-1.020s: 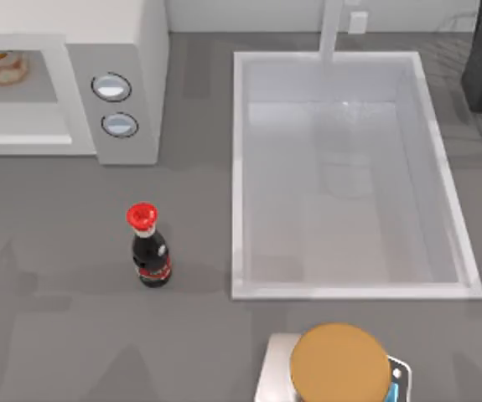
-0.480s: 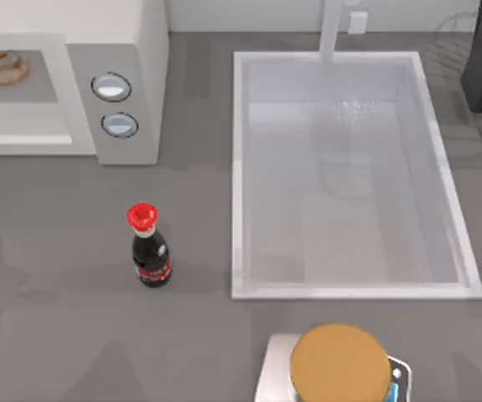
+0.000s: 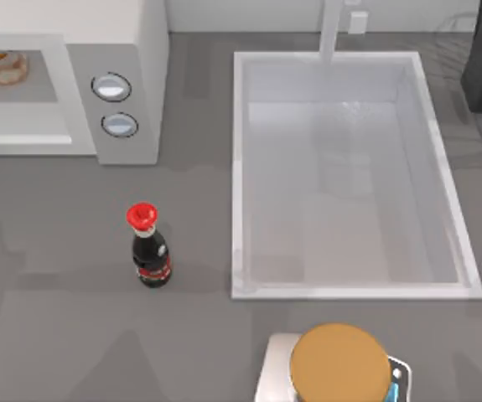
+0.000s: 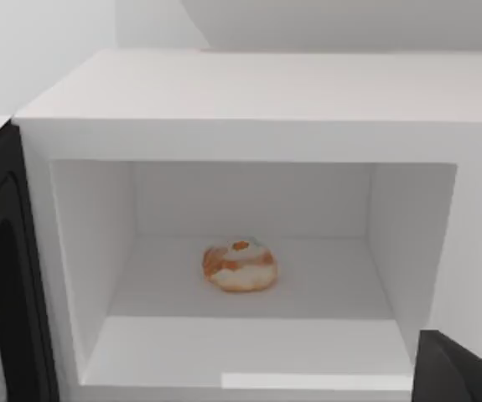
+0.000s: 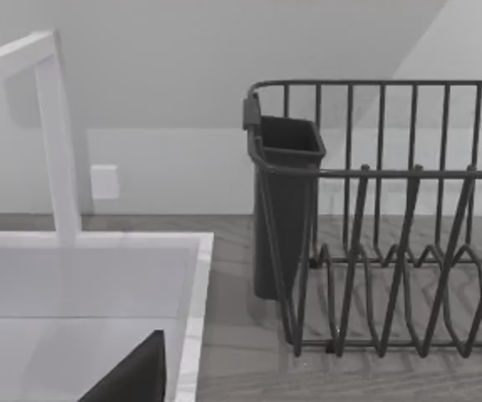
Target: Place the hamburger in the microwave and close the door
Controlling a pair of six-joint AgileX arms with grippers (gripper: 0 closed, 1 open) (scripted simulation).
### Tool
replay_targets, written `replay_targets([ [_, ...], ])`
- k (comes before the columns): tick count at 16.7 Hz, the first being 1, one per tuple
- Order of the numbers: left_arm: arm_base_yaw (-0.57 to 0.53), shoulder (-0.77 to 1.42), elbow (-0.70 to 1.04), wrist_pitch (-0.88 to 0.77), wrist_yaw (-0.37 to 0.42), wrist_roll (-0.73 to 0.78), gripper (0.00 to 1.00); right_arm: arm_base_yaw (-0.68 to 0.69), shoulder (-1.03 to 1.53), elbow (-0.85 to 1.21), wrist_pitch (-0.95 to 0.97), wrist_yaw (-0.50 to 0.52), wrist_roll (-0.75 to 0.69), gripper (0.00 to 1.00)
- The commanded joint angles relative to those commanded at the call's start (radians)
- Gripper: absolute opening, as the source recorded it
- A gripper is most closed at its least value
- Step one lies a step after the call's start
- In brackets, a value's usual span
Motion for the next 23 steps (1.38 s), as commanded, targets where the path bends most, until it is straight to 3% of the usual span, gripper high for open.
replay_targets([
  [6,-0.004,0.027,0.021,0.016,-0.004,0.001,0.00,0.000,0.000,0.000,0.000,0.000,0.000,1.00],
  [12,-0.088,0.156,0.097,0.060,-0.091,0.002,0.00,0.000,0.000,0.000,0.000,0.000,0.000,1.00],
  [17,-0.093,0.163,0.103,0.064,-0.095,0.003,0.00,0.000,0.000,0.000,0.000,0.000,0.000,1.00],
  [23,0.090,0.385,0.326,-0.138,-0.004,0.176,0.00,0.000,0.000,0.000,0.000,0.000,0.000,1.00],
])
